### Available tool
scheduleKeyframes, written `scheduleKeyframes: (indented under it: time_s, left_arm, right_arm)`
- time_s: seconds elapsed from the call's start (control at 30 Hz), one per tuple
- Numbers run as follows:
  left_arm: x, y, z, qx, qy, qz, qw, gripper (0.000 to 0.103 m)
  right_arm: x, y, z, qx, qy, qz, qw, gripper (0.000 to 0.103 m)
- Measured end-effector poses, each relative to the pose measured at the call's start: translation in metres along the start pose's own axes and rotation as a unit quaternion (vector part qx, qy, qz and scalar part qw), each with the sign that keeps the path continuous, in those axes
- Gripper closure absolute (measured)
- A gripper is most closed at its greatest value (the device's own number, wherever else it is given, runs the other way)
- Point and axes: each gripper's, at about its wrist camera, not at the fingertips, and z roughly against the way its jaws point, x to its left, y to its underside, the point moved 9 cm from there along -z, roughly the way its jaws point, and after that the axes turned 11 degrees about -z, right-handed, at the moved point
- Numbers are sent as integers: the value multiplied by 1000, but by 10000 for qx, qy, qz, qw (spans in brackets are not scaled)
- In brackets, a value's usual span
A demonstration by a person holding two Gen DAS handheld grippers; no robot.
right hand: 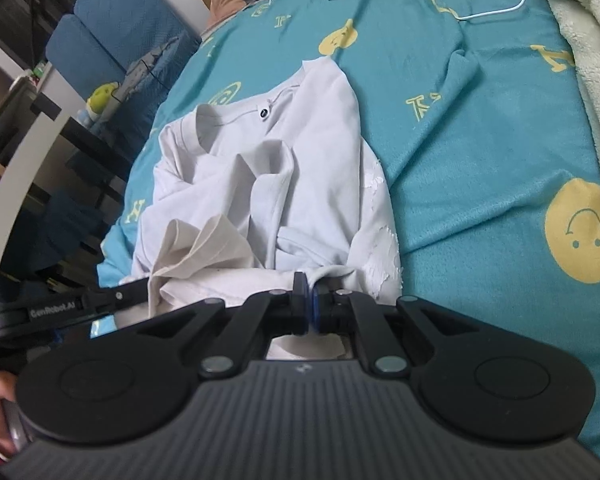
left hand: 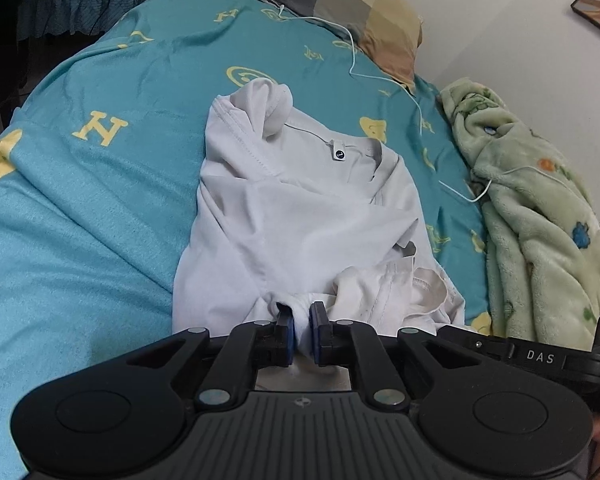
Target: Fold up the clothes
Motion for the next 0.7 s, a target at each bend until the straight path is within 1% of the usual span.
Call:
scheduleKeyframes:
  time_s: [0.03,0.07,0.13,0.17,0.2,0.23,0.27,0.3,0.33,0.37,0.4,0.43,0.47,0.5,0.57,0.6,0.63,0.7]
  left_arm:
    - [-3,3,7,-32,2,24,10000,82]
    - [-5,6,14,-65,3,47,10000,71]
    - [-10,13,29,-130,7,94,9999,58]
    - [-13,16,36,-162,8,118,9998,54]
    - [-15,19,43,-195,10,141,9997,51]
    - [-18,22,50,-227,12,165,9996,48]
    - [-20,25,57,-259,13,188,9995,47]
    - [-23,28,64,-292,15,212,9993,47]
    - [-25,31,71,-324,16,235,9992,47]
    - [-28,35,79,-357,18,259,9990,46]
    - [-29,41,83,-339,54,347,9988,44]
    - [-29,48,86,-291,111,476,9984,39]
    - [-30,56,89,-243,167,605,9977,37]
    - [-30,64,92,-194,224,734,9969,37]
    - [-31,79,98,-97,337,990,9945,33]
    - [-31,87,101,-49,393,1118,9929,30]
    - [-31,94,104,0,450,1246,9912,24]
    - [-32,109,110,97,562,1501,9870,23]
  right_arm:
    - [0,-1,1,-11,-17,-9,10000,96]
    - [0,-1,1,-22,-35,-18,10000,95]
    - [1,-2,3,-44,-70,-37,10000,94]
    - [1,-3,3,-55,-87,-46,9999,93]
    - [1,-3,4,-66,-104,-55,9999,92]
    - [2,-4,7,-103,-117,-72,9999,85]
    - [2,-4,13,-182,-123,-101,9997,69]
    - [2,-3,20,-260,-140,-136,9995,60]
    - [2,-1,29,-339,-179,-181,9991,49]
    - [2,1,37,-417,-218,-226,9986,47]
    - [1,3,45,-464,-257,-291,9982,47]
    - [0,7,53,-459,-296,-393,9977,47]
    - [-1,12,61,-446,-338,-506,9972,47]
    - [-3,19,69,-401,-390,-645,9963,47]
    - [-7,35,83,-251,-518,-960,9937,47]
    - [-11,43,89,-166,-560,-1121,9920,47]
    - [-16,52,92,-67,-563,-1290,9900,47]
    - [-27,70,100,133,-568,-1626,9850,47]
